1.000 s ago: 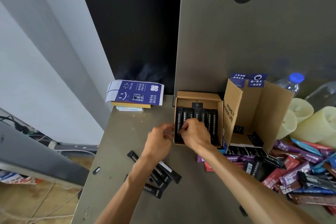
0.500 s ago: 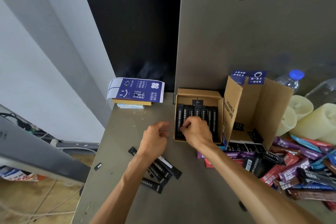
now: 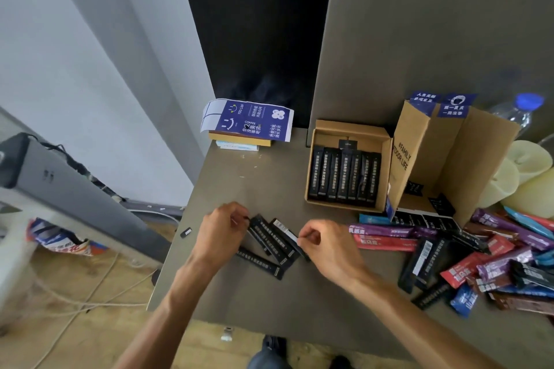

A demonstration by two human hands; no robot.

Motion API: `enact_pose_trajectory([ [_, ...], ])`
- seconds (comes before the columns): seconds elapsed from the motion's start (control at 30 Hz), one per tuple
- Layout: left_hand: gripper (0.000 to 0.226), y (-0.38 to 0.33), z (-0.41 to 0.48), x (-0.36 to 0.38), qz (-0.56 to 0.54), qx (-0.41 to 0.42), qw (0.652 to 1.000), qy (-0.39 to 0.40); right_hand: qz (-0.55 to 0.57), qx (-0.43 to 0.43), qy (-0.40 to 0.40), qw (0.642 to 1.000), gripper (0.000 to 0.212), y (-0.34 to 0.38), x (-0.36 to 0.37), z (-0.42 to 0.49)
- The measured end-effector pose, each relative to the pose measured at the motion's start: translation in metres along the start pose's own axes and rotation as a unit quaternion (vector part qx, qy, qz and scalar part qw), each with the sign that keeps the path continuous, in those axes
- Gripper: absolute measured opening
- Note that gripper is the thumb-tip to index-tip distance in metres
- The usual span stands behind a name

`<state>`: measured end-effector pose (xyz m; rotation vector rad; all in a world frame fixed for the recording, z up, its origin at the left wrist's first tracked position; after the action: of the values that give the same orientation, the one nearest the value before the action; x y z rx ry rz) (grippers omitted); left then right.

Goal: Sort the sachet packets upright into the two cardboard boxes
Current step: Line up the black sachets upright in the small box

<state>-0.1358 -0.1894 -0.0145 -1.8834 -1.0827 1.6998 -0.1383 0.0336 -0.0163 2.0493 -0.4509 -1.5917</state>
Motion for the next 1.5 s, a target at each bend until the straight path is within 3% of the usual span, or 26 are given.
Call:
enact_pose_trajectory([
  [0.13, 0.001, 0.003, 0.001, 0.007, 0.031, -0.033, 0.999, 0.0, -0.013, -0.005, 0.024, 1.0, 0.006, 0.01, 0.016, -0.008],
  [0.33, 0.007, 0.003, 0.004, 0.013, 0.042, -0.064, 0.997, 0.011, -0.096, -0.066, 0.05, 0.992, 0.022, 0.027, 0.028, -0.013],
  [0.67, 0.015, -0.017, 0.003, -0.001, -0.063, 0.006, 0.998, 0.017, -0.032, -0.037, 0.035, 0.998, 0.026, 0.02, 0.015, -0.007],
  [0.8, 0.017, -0.033, 0.003, 0.004, -0.08, 0.04, 0.995, 0.039, 0.01, -0.014, 0.038, 0.999, 0.01, 0.017, 0.009, -0.006],
  [1.07, 0.007, -0.073, 0.024, 0.038, -0.099, 0.05, 0.993, 0.043, 0.112, 0.066, -0.068, 0.989, 0.008, -0.012, -0.055, 0.01],
  [1.13, 0.017, -0.083, 0.032, 0.05, -0.09, 0.055, 0.992, 0.065, 0.122, 0.094, -0.083, 0.985, 0.008, -0.018, -0.068, 0.025],
  [1.27, 0.028, -0.093, 0.043, 0.066, -0.078, 0.053, 0.993, 0.067, 0.133, 0.126, -0.07, 0.981, 0.01, -0.018, -0.08, 0.054],
  [1.5, 0.026, -0.09, 0.053, 0.07, -0.076, 0.055, 0.993, 0.065, 0.107, 0.146, -0.016, 0.983, 0.012, -0.018, -0.068, 0.083],
])
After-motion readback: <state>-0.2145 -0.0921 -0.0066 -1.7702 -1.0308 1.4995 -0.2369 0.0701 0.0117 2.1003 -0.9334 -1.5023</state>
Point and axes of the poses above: each hand's wrist, its own z-axis towards the middle knuckle, its own x-axis out of the palm, y = z × x, the point moved 2 cm from there along z, towards the middle knuckle, and after that the axes turned 5 degrees about -z, right-handed, at the moved point
